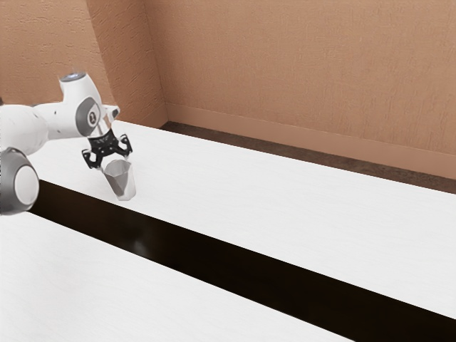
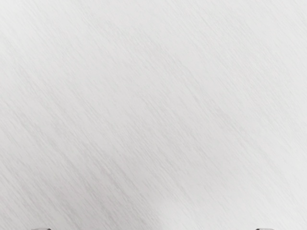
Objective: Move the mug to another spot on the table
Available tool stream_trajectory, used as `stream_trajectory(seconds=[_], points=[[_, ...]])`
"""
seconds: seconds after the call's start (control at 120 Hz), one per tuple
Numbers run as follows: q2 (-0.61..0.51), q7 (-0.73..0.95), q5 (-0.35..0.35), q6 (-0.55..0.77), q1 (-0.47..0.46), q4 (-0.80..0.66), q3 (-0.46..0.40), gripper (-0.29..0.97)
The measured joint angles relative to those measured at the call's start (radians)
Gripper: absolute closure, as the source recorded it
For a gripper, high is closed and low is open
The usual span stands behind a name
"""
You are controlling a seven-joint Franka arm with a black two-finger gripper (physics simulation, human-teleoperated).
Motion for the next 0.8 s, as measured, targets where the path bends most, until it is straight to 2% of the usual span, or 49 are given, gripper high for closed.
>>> stream_trajectory(seconds=[0.425, 0.8], points=[[0.016, -0.026, 0.016, 0.026, -0.003, -0.001, 0.002, 0.37], [0.016, -0.040, 0.037, 0.009, -0.004, -0.009, 0.002, 0.50]])
